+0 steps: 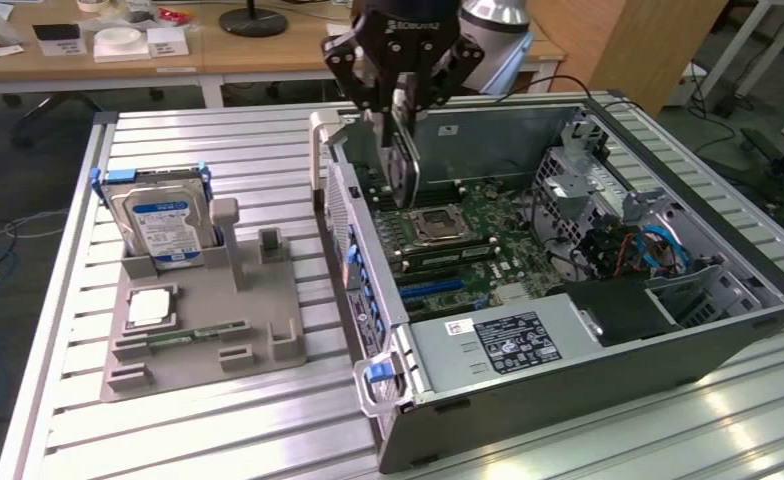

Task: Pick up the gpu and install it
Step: 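Pick up the gpu and move the gpu toward the slot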

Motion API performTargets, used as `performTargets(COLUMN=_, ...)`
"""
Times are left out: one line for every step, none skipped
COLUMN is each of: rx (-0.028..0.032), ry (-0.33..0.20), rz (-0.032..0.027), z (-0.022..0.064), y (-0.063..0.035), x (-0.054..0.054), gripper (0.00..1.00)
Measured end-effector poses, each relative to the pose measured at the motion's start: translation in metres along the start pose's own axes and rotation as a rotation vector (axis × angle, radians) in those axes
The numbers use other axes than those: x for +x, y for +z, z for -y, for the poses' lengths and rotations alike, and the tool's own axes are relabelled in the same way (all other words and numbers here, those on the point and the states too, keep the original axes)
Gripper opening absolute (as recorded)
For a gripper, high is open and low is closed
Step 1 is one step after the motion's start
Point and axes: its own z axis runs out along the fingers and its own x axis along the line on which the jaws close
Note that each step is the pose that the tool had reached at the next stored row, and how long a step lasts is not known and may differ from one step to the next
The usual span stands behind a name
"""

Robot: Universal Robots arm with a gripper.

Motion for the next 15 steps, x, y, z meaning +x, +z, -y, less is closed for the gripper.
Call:
performTargets(rx=-0.0001, ry=0.0, rz=-0.0001, z=-0.0002, y=0.0001, x=-0.005, gripper=0.27)
performTargets(rx=-0.0003, ry=0.0, rz=0.0, z=-0.0003, y=0.0003, x=-0.009, gripper=0.27)
performTargets(rx=-0.0005, ry=0.0, rz=0.0001, z=-0.0004, y=0.0004, x=-0.014, gripper=0.27)
performTargets(rx=-0.0006, ry=0.0, rz=0.0, z=-0.0006, y=0.0005, x=-0.018, gripper=0.27)
performTargets(rx=-0.0008, ry=0.0, rz=0.0, z=-0.0008, y=0.0007, x=-0.023, gripper=0.27)
performTargets(rx=-0.0009, ry=0.0, rz=0.0, z=-0.0009, y=0.0008, x=-0.027, gripper=0.27)
performTargets(rx=-0.001, ry=0.0, rz=0.0, z=-0.001, y=0.0009, x=-0.032, gripper=0.27)
performTargets(rx=-0.0012, ry=0.0, rz=0.0, z=-0.0012, y=0.001, x=-0.036, gripper=0.27)
performTargets(rx=-0.0012, ry=0.0, rz=-0.0001, z=-0.0014, y=0.0011, x=-0.041, gripper=0.27)
performTargets(rx=-0.0014, ry=0.0, rz=-0.0001, z=-0.0015, y=0.0012, x=-0.045, gripper=0.27)
performTargets(rx=-0.0015, ry=0.0, rz=0.0, z=-0.0017, y=0.0013, x=-0.049, gripper=0.27)
performTargets(rx=-0.0017, ry=0.0, rz=0.0, z=-0.0018, y=0.0015, x=-0.053, gripper=0.27)
performTargets(rx=-0.0018, ry=0.0, rz=0.0, z=-0.002, y=0.0016, x=-0.057, gripper=0.27)
performTargets(rx=-0.0018, ry=0.0, rz=0.0, z=-0.0021, y=0.0017, x=-0.062, gripper=0.27)
performTargets(rx=-0.0018, ry=0.0, rz=0.0, z=-0.0022, y=0.0018, x=-0.065, gripper=0.27)
